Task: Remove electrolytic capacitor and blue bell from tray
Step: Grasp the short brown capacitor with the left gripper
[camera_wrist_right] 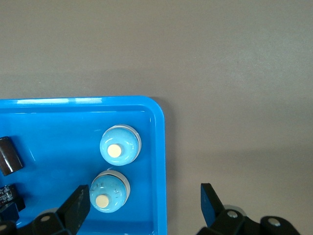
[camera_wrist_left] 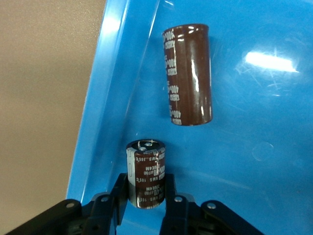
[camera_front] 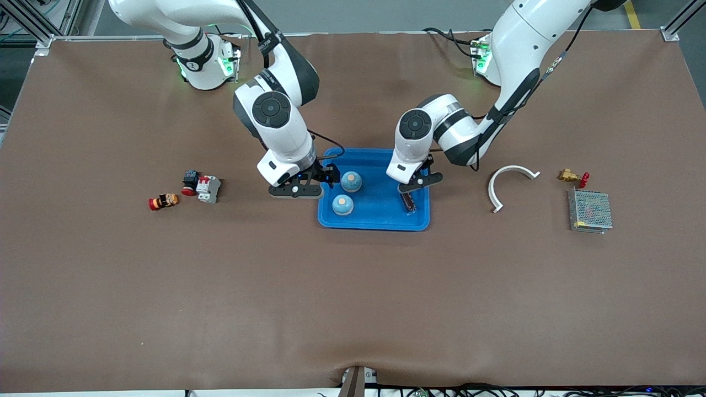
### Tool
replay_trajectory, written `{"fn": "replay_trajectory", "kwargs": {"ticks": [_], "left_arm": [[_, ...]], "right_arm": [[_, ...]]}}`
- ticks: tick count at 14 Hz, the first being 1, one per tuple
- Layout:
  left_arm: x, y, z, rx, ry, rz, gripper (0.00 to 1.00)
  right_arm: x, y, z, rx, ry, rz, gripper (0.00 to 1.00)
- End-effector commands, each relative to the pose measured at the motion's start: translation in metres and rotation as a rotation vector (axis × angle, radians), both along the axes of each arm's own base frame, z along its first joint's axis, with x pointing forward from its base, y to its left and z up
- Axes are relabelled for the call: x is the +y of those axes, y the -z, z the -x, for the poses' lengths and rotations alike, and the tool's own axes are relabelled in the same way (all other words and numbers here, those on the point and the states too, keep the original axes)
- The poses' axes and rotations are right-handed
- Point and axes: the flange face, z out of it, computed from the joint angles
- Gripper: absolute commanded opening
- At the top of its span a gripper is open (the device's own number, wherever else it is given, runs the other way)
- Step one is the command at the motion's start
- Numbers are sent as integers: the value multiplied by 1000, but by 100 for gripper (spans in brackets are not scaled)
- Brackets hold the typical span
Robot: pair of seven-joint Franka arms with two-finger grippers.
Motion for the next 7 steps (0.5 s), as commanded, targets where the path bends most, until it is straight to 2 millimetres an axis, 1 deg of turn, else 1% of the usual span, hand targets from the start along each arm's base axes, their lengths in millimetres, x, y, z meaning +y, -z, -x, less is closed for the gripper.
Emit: {"fn": "replay_trajectory", "kwargs": {"ticks": [1, 5, 7], "left_arm": [[0, -7, -6, -30, -40, -17, 0], [1, -22, -8, -45, -47, -43, 0], [-3, -34, -17, -48, -59, -54, 0]], "right_arm": [[4, 2, 0, -14, 10, 14, 100], [6, 5, 0, -15, 7, 13, 100], [7, 5, 1, -17, 6, 12, 100]]}}
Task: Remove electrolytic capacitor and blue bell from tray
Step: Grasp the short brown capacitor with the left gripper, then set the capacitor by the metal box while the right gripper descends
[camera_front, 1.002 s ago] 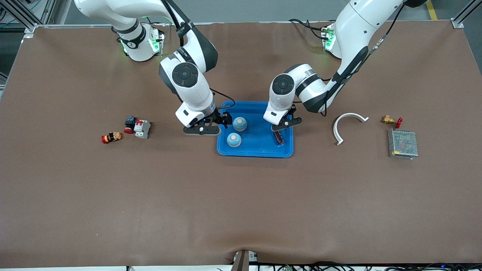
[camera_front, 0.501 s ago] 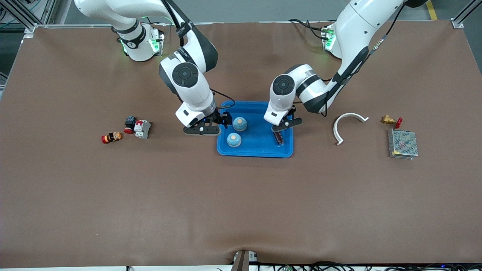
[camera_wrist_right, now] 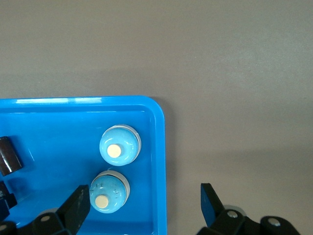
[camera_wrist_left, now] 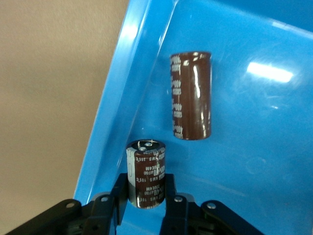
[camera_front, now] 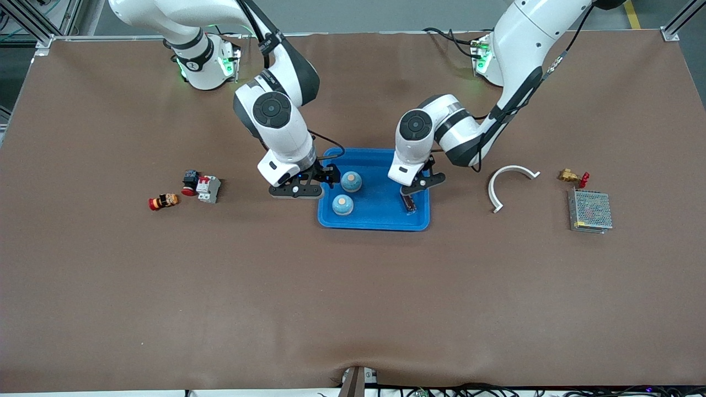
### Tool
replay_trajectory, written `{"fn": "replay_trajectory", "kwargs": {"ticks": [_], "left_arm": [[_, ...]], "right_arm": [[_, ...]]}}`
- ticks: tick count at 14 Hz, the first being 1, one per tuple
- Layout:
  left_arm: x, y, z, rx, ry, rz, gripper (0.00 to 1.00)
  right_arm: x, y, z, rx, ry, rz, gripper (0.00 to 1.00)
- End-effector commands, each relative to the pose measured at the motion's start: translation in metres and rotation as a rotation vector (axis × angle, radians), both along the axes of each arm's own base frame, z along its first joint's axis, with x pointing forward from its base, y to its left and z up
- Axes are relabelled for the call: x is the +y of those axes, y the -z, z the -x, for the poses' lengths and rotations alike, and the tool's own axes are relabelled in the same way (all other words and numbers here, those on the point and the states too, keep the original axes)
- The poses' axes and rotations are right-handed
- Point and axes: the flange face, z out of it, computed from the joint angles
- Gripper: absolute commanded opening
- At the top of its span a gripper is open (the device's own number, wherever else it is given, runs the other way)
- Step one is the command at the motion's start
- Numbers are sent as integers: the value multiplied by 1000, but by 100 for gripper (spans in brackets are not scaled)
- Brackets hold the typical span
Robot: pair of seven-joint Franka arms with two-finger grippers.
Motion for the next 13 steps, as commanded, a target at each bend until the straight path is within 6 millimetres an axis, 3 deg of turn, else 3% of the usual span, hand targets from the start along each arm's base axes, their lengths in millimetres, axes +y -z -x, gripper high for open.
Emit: {"fn": "replay_trajectory", "kwargs": {"ticks": [1, 6, 9, 13], "left_arm": [[-6, -31, -13, -30, -23, -52, 0], [-6, -86, -37, -66, -40, -91, 0], [-3, -126, -64, -51, -27, -92, 0], [46, -173, -111, -14, -4, -59, 0]], "right_arm": [[10, 4, 3, -16, 0, 12, 100], [23, 11, 13, -7, -4, 17, 100], [44, 18, 30, -15, 4, 20, 100], [57, 36, 42, -19, 13, 52, 100]]}}
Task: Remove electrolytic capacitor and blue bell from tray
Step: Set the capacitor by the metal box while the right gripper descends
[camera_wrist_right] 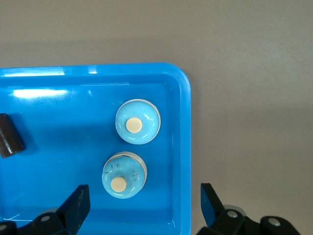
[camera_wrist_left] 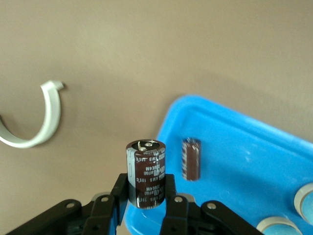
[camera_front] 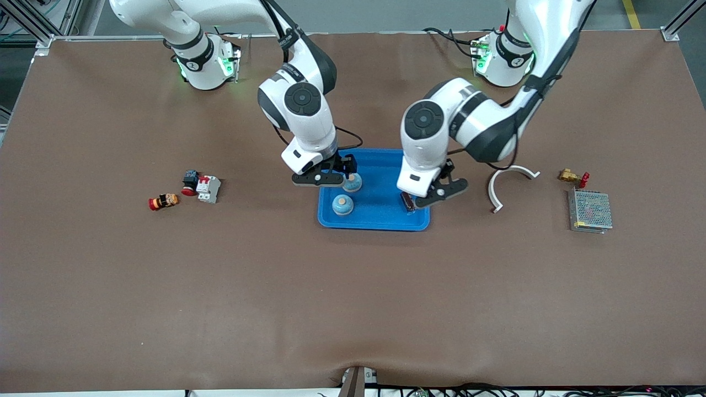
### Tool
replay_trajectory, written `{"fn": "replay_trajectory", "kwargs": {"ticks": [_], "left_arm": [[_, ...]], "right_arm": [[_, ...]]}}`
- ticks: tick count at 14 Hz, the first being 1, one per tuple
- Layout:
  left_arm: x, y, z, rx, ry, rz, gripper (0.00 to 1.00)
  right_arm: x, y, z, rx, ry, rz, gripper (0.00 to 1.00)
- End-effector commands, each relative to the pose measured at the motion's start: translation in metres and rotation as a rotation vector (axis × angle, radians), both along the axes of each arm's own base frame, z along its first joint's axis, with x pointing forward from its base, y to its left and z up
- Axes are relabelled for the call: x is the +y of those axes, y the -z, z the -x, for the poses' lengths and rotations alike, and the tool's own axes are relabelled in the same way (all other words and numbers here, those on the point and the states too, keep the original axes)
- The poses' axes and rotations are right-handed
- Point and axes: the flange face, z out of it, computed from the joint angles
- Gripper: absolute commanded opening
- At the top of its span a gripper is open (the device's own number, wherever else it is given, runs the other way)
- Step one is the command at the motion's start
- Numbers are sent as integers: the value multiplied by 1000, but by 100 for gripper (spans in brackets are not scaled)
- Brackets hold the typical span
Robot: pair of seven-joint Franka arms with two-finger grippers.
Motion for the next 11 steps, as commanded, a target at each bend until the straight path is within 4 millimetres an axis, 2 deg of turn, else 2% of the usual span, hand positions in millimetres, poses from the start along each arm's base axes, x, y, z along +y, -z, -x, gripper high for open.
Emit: {"fn": "replay_trajectory", "kwargs": {"ticks": [1, 3, 4, 7, 11], "left_arm": [[42, -32, -25, 31, 29, 33, 0], [84, -39, -44, 49, 73, 55, 0], [108, -38, -52, 72, 88, 52, 0], [163, -30, -66, 114, 122, 54, 0], [213, -5, -67, 169, 125, 50, 0]], "right_arm": [[9, 15, 1, -24, 25, 7, 100], [20, 33, 9, -25, 17, 9, 100], [23, 40, 10, -32, 25, 3, 100], [28, 56, 14, -36, 23, 8, 100], [35, 67, 15, -36, 16, 10, 100]]}}
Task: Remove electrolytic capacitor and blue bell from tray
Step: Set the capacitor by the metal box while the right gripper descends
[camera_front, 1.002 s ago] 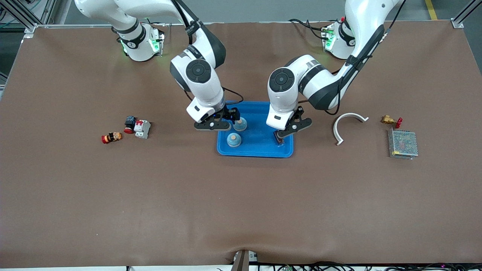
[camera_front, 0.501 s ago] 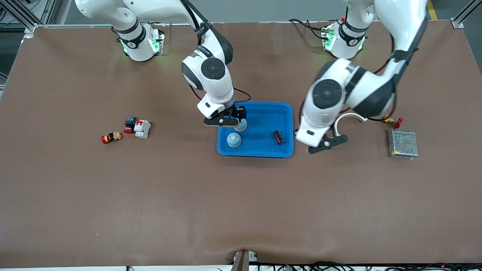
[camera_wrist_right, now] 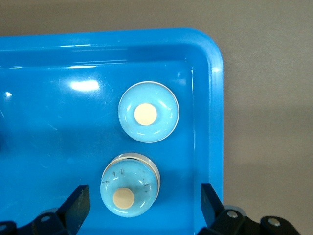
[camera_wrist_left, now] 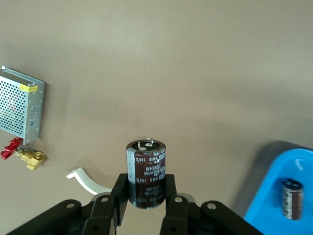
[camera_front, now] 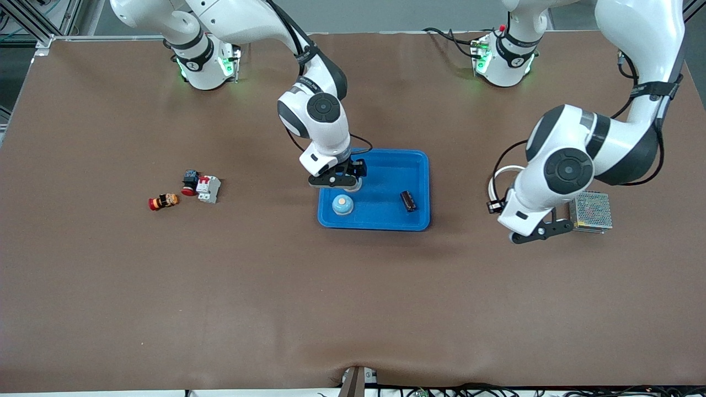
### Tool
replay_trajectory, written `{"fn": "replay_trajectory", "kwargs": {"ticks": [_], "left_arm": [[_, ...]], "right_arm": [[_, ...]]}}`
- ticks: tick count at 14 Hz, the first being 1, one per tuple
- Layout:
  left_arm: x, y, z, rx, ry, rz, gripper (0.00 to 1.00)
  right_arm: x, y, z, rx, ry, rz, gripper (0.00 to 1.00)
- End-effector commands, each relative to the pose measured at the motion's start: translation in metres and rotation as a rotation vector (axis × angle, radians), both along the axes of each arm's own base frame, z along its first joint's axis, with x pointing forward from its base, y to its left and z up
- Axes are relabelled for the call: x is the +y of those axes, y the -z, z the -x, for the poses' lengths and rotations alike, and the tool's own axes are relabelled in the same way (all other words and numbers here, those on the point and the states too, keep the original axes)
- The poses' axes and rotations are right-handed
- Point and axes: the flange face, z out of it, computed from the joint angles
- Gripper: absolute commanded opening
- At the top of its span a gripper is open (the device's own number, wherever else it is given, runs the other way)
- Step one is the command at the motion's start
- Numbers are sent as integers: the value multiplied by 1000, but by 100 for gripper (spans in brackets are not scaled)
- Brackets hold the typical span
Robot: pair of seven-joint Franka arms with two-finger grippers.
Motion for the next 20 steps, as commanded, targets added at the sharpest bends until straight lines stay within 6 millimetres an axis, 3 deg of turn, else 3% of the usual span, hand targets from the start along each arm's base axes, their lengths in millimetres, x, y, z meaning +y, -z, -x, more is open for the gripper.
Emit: {"fn": "replay_trajectory", "kwargs": {"ticks": [1, 4, 12, 20], "left_arm": [[28, 8, 9, 35, 21, 5, 0], [68, 16, 5, 38, 47, 23, 0], [167, 74, 23, 7, 91, 64, 0], [184, 125, 51, 4, 142, 59, 0]], "right_arm": [[12, 6, -2, -19, 10, 6, 100], [17, 15, -3, -16, 13, 9, 100], [27, 22, 9, -9, -7, 15, 100], [31, 49, 14, -18, -17, 2, 100]]}}
